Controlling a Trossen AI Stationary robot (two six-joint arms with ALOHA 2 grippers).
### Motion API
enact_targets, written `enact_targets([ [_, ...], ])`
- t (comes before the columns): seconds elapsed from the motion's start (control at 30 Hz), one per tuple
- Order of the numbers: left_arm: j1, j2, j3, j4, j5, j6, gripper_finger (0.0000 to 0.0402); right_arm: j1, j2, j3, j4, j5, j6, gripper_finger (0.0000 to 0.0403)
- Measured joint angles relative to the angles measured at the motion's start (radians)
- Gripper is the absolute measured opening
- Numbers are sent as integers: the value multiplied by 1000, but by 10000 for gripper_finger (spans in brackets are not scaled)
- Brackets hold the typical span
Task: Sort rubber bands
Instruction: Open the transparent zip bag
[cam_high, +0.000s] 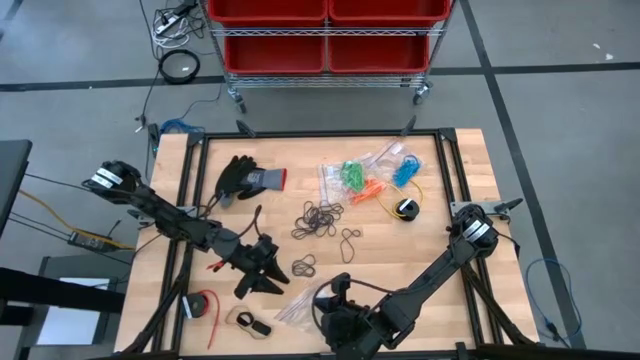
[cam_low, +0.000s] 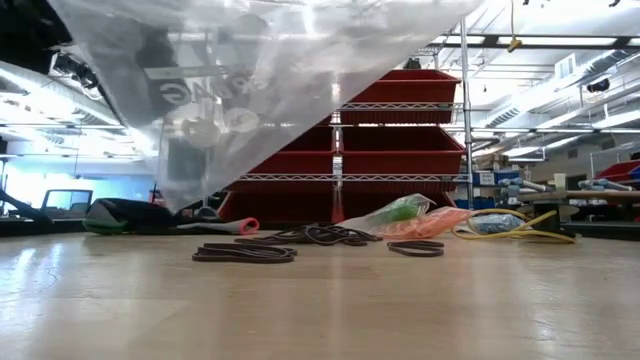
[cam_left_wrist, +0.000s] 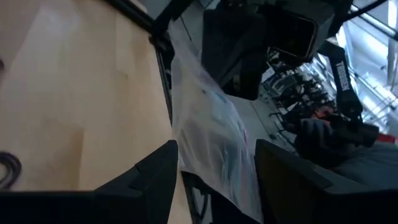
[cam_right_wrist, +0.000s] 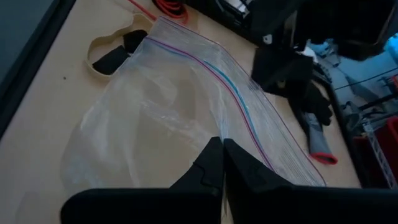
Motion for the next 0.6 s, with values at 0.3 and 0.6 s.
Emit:
enact_targets([
  [0.3,15,56,11,-7,-15,-66,223,0,0,0,52,19,-81,0],
  [0.6,14,132,72,75,46,-66,222,-3,0,0,58,15,-94,0],
])
